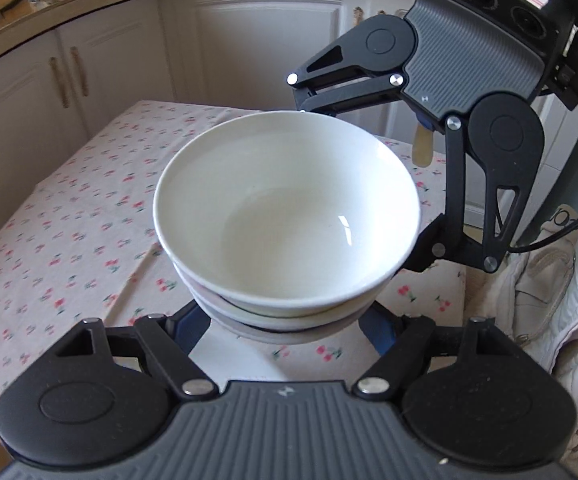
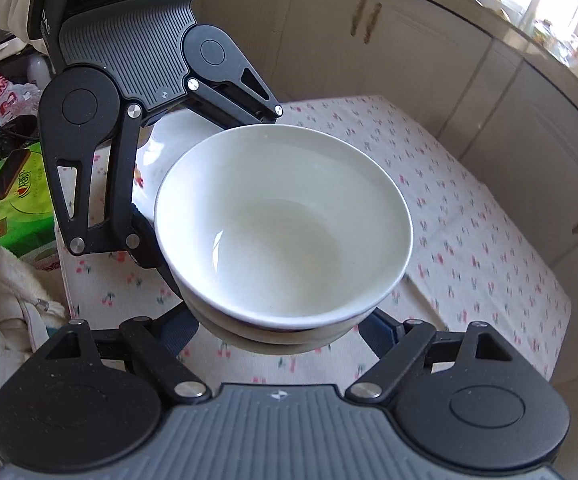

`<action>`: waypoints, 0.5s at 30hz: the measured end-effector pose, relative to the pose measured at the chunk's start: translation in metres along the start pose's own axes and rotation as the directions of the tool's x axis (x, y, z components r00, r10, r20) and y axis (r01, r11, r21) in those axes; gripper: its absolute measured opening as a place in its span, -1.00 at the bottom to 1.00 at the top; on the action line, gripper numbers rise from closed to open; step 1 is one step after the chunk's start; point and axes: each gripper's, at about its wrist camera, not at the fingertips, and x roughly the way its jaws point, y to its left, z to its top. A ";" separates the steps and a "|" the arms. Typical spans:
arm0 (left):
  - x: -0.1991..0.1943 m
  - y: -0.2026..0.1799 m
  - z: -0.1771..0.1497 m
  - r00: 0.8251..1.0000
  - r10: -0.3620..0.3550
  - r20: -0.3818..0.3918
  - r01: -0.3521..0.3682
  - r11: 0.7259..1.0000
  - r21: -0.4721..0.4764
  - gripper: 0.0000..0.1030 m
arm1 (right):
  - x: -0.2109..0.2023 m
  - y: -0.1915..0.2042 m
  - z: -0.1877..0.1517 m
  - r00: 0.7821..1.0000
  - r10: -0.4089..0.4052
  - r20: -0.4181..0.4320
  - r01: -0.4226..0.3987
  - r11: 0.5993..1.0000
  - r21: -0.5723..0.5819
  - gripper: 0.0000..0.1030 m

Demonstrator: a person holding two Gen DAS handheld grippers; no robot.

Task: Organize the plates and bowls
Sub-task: 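Carry the nested bowls with both grippers over the plate stack and lower them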

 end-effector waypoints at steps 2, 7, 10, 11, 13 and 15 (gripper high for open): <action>-0.012 0.008 -0.009 1.000 0.031 0.000 -0.031 0.999 -0.020 0.55 | 0.007 0.001 0.015 1.000 0.014 0.015 -0.013 0.999 -0.029 0.74; -0.030 0.023 -0.033 0.995 0.099 -0.021 -0.100 0.992 -0.082 0.55 | 0.033 0.006 0.048 0.997 0.068 0.035 -0.065 0.994 -0.092 0.74; -0.034 0.032 -0.050 0.992 0.116 -0.044 -0.121 0.985 -0.120 0.55 | 0.053 0.009 0.061 0.994 0.106 0.030 -0.102 0.988 -0.116 0.74; -0.034 0.035 -0.055 0.992 0.120 -0.049 -0.125 0.983 -0.131 0.55 | 0.060 0.010 0.065 0.993 0.117 0.027 -0.113 0.986 -0.122 0.74; -0.034 0.041 -0.063 0.991 0.123 -0.060 -0.131 0.980 -0.151 0.55 | 0.073 0.010 0.071 0.990 0.140 0.015 -0.137 0.983 -0.126 0.74; -0.032 0.044 -0.068 0.990 0.122 -0.065 -0.131 0.977 -0.167 0.55 | 0.086 0.006 0.078 0.988 0.157 0.002 -0.155 0.980 -0.125 0.74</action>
